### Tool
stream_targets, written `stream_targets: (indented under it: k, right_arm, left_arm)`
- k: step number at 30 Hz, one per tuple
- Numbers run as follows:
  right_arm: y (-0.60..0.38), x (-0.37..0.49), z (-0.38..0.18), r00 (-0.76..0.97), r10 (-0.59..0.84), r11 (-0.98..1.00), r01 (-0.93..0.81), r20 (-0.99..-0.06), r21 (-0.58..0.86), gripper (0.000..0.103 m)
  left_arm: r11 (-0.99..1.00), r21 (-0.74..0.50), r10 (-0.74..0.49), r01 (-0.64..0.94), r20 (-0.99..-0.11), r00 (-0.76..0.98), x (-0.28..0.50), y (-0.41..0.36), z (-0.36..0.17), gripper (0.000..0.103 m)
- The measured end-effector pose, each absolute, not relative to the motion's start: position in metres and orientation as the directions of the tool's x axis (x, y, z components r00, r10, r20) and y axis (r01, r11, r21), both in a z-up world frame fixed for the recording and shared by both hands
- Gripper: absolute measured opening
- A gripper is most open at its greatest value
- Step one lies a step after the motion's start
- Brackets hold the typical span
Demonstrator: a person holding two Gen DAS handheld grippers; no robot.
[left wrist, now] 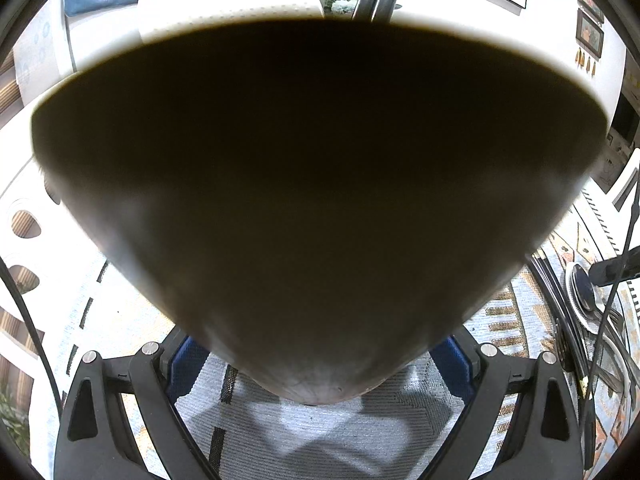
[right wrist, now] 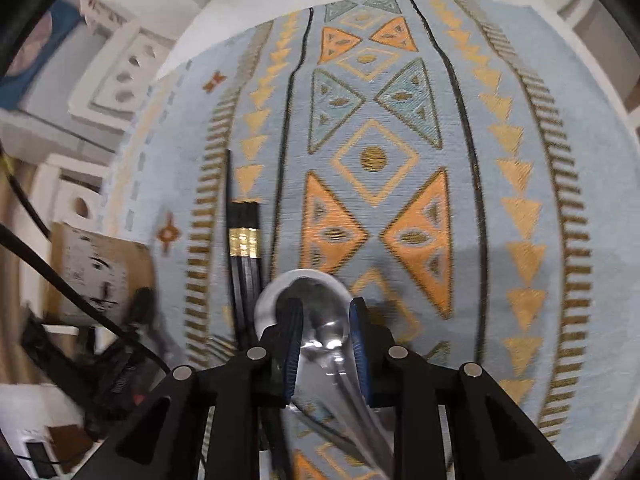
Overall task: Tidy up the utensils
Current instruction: 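Reach the right tool to the metal spoon and grasp it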
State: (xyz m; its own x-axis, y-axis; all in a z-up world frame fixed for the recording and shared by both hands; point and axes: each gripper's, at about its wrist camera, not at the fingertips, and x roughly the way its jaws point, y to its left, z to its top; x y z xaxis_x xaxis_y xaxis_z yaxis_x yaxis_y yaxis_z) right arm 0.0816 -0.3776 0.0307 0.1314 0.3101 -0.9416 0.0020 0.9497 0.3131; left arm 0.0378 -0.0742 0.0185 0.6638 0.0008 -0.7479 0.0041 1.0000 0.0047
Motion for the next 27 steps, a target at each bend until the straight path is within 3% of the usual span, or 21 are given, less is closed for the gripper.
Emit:
stream_targets:
  k: [4,7,13,15,16,20,27]
  right_arm:
    - [-0.365,0.084,0.027,0.121,0.251,0.967,-0.063,-0.96,0.245,0.028]
    - [-0.358,0.083,0.028,0.122,0.23,0.97,-0.102,-0.965,0.219,0.047]
    - [-0.347,0.082,0.021,0.137,0.159,0.978,-0.158,-0.978,0.136,0.046]
    - [-0.349,0.083,0.021,0.144,0.15,0.979,-0.161,-0.978,0.127,0.038]
    - [-0.352,0.083,0.022,0.15,0.145,0.98,-0.157,-0.978,0.121,0.026]
    - [-0.374,0.085,0.027,0.162,0.17,0.983,-0.101,-0.972,0.155,0.01]
    - [-0.391,0.081,0.037,0.182,0.184,0.982,-0.062,-0.966,0.176,0.006]
  left_arm:
    - [1.0,0.005,0.001,0.004,-0.748,0.663,0.037,-0.074,0.019,0.096]
    - [1.0,0.005,0.001,0.004,-0.748,0.664,0.037,-0.074,0.019,0.096]
    - [1.0,0.006,0.002,0.004,-0.748,0.663,0.038,-0.075,0.02,0.096]
    - [1.0,0.007,0.002,0.004,-0.749,0.663,0.037,-0.074,0.021,0.096]
    - [1.0,0.007,0.002,0.004,-0.749,0.663,0.037,-0.075,0.021,0.096]
    - [1.0,0.007,0.002,0.004,-0.749,0.663,0.036,-0.074,0.021,0.096]
    - [1.0,0.008,0.003,0.004,-0.749,0.663,0.036,-0.074,0.021,0.096]
